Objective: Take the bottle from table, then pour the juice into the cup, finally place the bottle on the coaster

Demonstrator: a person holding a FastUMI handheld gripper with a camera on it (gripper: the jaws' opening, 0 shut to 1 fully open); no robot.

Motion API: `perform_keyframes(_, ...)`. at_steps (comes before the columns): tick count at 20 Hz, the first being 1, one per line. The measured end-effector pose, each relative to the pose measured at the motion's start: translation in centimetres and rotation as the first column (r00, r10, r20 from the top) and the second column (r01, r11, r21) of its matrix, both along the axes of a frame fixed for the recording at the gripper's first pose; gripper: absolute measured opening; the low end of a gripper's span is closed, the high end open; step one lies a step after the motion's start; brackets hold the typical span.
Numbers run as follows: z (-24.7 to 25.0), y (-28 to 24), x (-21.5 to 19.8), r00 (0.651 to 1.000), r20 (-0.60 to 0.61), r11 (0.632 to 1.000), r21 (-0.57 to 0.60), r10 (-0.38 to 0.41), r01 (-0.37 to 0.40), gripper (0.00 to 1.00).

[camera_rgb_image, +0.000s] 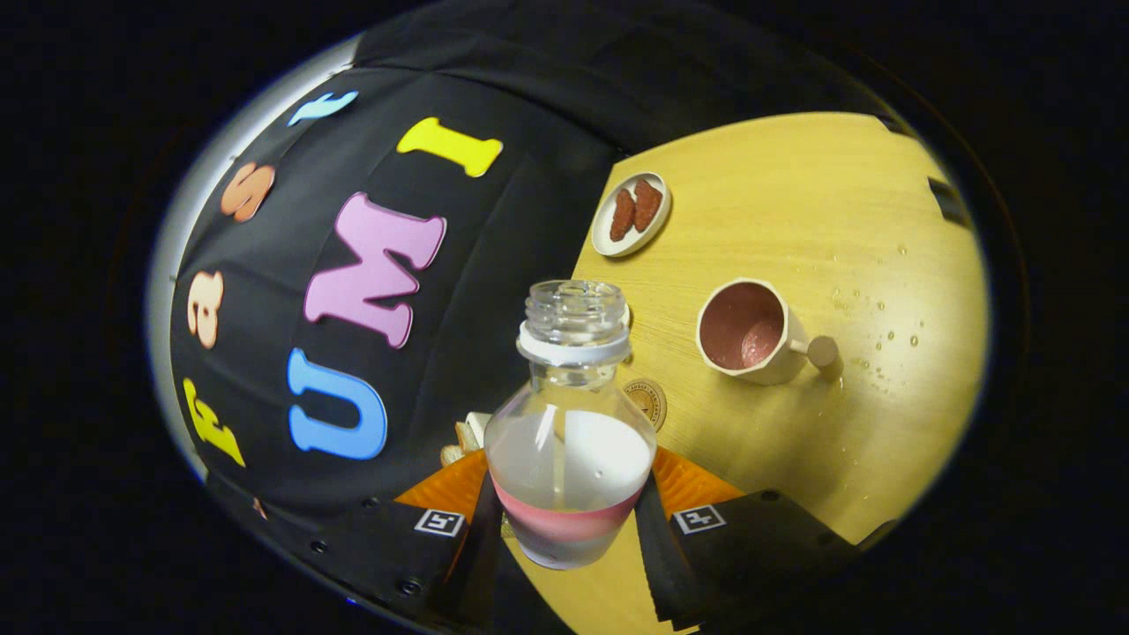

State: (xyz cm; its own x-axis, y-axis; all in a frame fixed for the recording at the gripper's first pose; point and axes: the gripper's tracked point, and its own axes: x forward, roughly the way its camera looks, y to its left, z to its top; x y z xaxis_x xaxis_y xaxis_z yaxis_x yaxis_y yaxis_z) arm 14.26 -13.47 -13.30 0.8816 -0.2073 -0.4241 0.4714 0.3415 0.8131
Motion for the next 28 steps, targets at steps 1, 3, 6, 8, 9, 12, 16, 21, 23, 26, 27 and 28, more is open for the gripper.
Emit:
perform_keyframes(1,0.6,0.5,-0.3,0.999,-0.021,0.997,-0.073,0.029,-0.031,0.71)
perform_keyframes(3,3.1,1.9,-0.9,0.997,-0.020,0.975,-0.206,0.076,-0.079,0.71)
perform_keyframes(6,6.1,2.7,-1.8,0.994,-0.049,0.902,-0.417,0.102,-0.113,0.71)
perform_keyframes(8,7.5,3.7,-2.1,0.988,-0.097,0.819,-0.552,0.120,-0.154,0.71)
perform_keyframes(9,7.9,3.7,-2.0,0.985,-0.124,0.772,-0.612,0.121,-0.172,0.71)
perform_keyframes(12,8.2,5.1,-0.9,0.974,-0.184,0.645,-0.730,0.136,-0.228,0.71)
perform_keyframes(16,6.8,6.6,0.8,0.963,-0.236,0.512,-0.816,0.126,-0.267,0.71)
perform_keyframes(21,4.9,6.8,3.1,0.972,-0.211,0.411,-0.881,0.098,-0.233,0.71)
perform_keyframes(23,3.7,5.8,4.1,0.973,-0.216,0.376,-0.898,0.075,-0.229,0.71)
perform_keyframes(26,1.4,4.2,6.1,0.968,-0.249,0.353,-0.902,0.044,-0.248,0.71)
perform_keyframes(27,0.5,3.9,7.0,0.966,-0.257,0.353,-0.900,0.039,-0.254,0.71)
perform_keyframes(28,0.0,3.5,8.1,0.966,-0.258,0.351,-0.902,0.034,-0.253,0.71)
